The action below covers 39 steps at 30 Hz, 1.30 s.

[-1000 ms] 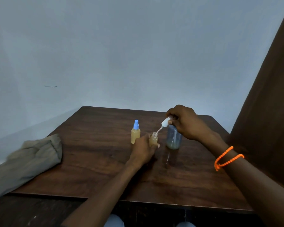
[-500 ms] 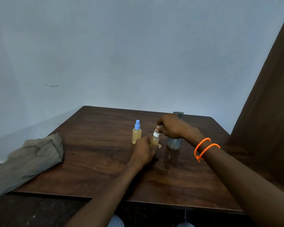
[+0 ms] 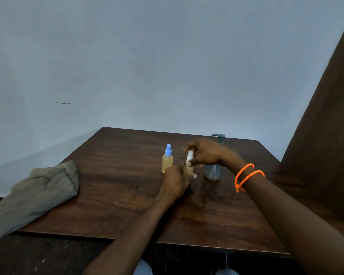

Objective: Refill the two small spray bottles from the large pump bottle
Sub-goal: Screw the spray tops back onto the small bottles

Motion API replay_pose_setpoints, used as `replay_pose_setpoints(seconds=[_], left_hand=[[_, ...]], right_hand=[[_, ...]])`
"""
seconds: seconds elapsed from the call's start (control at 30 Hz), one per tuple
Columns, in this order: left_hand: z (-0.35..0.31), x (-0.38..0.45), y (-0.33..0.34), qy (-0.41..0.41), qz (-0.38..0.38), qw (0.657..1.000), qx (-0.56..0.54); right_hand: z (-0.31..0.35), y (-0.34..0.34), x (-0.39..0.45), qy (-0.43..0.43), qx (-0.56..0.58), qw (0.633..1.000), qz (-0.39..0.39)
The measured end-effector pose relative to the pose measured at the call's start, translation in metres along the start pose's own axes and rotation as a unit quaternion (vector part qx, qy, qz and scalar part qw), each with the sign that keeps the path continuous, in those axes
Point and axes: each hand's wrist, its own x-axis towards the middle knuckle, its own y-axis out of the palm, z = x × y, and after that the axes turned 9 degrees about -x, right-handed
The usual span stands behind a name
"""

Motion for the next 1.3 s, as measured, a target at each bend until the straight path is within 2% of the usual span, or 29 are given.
replay_pose_setpoints(seconds=[0.2, 0.3, 0.43, 0.57, 0.83, 1.0, 1.07, 1.13, 1.2, 1.23, 1.3], left_hand=[[0.005, 0.000, 0.001, 0.014, 0.011, 0.999, -0.028], [0.004, 0.000, 0.000, 0.007, 0.018, 1.000, -0.021], [0.005, 0.001, 0.001, -0.002, 0.005, 1.000, -0.007], [0.003, 0.000, 0.001, 0.007, -0.005, 1.000, 0.010], [0.004, 0.001, 0.000, -0.015, 0.010, 1.000, -0.011], [-0.005, -0.002, -0.001, -0.018, 0.015, 0.999, -0.029], [-0.004, -0.001, 0.002, -0.020, 0.010, 0.999, -0.028], [-0.005, 0.001, 0.004, -0.038, 0.002, 0.999, -0.028], [-0.006, 0.004, 0.007, -0.032, -0.011, 0.999, -0.016], [-0.007, 0.006, 0.009, -0.028, -0.017, 0.999, -0.006], [-0.009, 0.012, 0.014, -0.030, -0.027, 0.999, 0.021]], right_hand=[[-0.003, 0.021, 0.003, 0.058, 0.045, 0.996, -0.050], [-0.008, 0.020, 0.000, 0.044, 0.022, 0.998, -0.029], [-0.012, 0.006, -0.003, -0.008, 0.095, 0.995, -0.005], [-0.008, 0.001, 0.008, -0.032, -0.034, 0.999, -0.024], [0.022, 0.014, 0.015, 0.078, -0.155, 0.983, -0.051], [0.006, 0.010, -0.008, 0.093, -0.033, 0.994, -0.043], [-0.011, 0.013, -0.027, 0.097, 0.039, 0.987, -0.122], [-0.034, 0.021, -0.044, 0.147, 0.050, 0.953, -0.260], [-0.062, 0.037, -0.055, 0.209, 0.057, 0.920, -0.327], [-0.075, 0.047, -0.057, 0.222, 0.079, 0.917, -0.321], [-0.093, 0.065, -0.053, 0.196, 0.140, 0.932, -0.271]])
